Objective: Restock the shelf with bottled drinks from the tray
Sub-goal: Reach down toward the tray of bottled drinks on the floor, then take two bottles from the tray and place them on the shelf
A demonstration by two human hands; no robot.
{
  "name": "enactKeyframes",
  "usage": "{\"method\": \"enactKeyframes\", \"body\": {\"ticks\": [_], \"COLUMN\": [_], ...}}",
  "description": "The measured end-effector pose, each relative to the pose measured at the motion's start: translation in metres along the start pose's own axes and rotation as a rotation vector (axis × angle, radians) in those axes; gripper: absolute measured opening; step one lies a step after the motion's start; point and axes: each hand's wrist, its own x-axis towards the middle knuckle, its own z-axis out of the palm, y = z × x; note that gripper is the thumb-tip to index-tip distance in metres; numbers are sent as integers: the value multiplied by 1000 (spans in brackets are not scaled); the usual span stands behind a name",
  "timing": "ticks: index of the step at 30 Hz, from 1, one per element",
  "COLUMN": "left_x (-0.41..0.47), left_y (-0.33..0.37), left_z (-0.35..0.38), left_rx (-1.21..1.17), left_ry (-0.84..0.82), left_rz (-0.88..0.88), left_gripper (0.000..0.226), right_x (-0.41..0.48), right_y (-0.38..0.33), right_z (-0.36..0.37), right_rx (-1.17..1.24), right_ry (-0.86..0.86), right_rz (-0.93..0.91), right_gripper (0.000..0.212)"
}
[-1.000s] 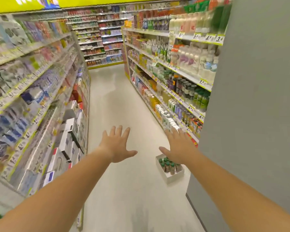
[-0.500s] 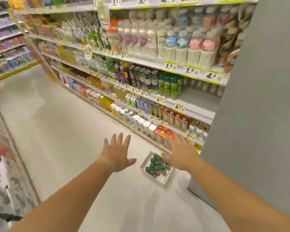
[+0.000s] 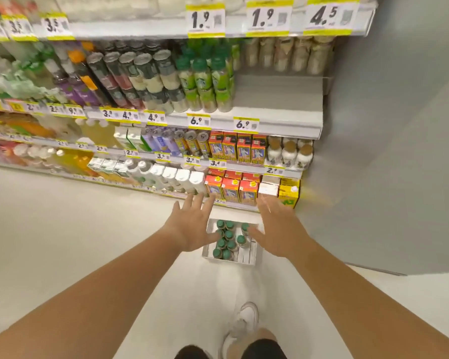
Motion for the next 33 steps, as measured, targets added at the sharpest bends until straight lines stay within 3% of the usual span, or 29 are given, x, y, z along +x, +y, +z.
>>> {"method": "enactKeyframes", "body": {"ticks": [5, 14, 18, 24, 28, 33], "left_x": [55, 165, 221, 290, 321, 346], "left_y": [-35, -82, -80, -75, -64, -45], "left_z": [76, 259, 336, 454, 523, 571], "left_rx": [-13, -74, -277, -760, -892, -1012], "left_ry": [-70, -154, -141, -181, -227, -114], "left_rz": [69, 150, 163, 85, -29, -9], "left_gripper": [99, 101, 97, 79, 75, 38], "right_x": [41, 114, 141, 188, 207, 218], "right_y": [-1, -5, 5, 33, 53, 62], "right_z": [73, 250, 334, 433, 492, 544], "right_rx": [104, 184, 248, 361, 527, 724], "right_ry": [-123, -195, -197, -105, -138, -78], "right_rz": [111, 251, 312, 341, 429, 475], "right_gripper": [79, 80, 81, 77, 75, 72]}}
